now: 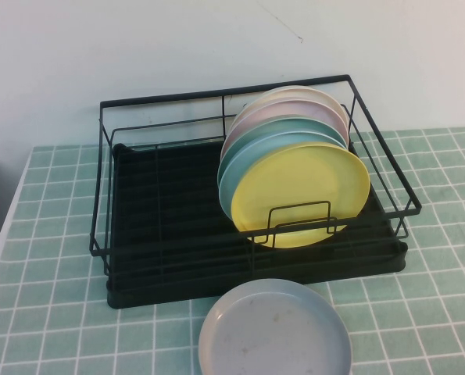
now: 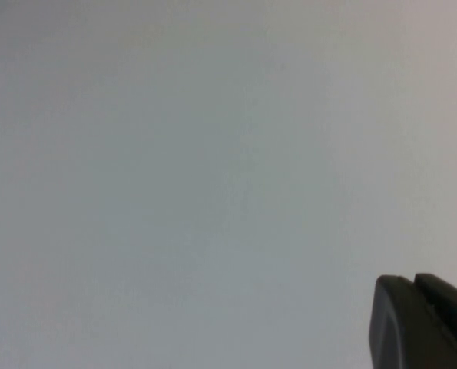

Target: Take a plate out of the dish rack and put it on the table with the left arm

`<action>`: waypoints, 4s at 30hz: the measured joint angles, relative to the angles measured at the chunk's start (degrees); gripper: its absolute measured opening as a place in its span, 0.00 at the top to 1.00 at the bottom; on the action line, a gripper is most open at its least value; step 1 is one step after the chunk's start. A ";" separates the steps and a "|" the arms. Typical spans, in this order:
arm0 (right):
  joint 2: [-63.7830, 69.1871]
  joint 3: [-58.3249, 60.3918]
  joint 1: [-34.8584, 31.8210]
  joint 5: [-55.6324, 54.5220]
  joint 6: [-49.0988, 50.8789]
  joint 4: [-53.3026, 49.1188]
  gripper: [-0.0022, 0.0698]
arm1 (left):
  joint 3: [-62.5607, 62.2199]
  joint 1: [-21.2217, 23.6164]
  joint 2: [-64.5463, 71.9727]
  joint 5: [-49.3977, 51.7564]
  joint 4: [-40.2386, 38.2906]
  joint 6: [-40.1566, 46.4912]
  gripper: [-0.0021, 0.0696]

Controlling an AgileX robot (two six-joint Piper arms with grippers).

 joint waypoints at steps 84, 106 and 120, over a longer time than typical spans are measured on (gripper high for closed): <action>0.00 0.00 0.00 0.00 0.00 0.00 0.97 | -59.74 -28.20 99.68 45.88 -52.50 49.99 0.40; 0.00 0.00 0.00 0.00 0.00 0.00 0.97 | -63.29 -28.49 92.94 49.48 -51.11 50.76 0.86; 0.00 0.00 0.00 0.00 0.00 0.00 0.97 | -63.42 -28.61 70.06 74.63 -41.37 24.64 0.87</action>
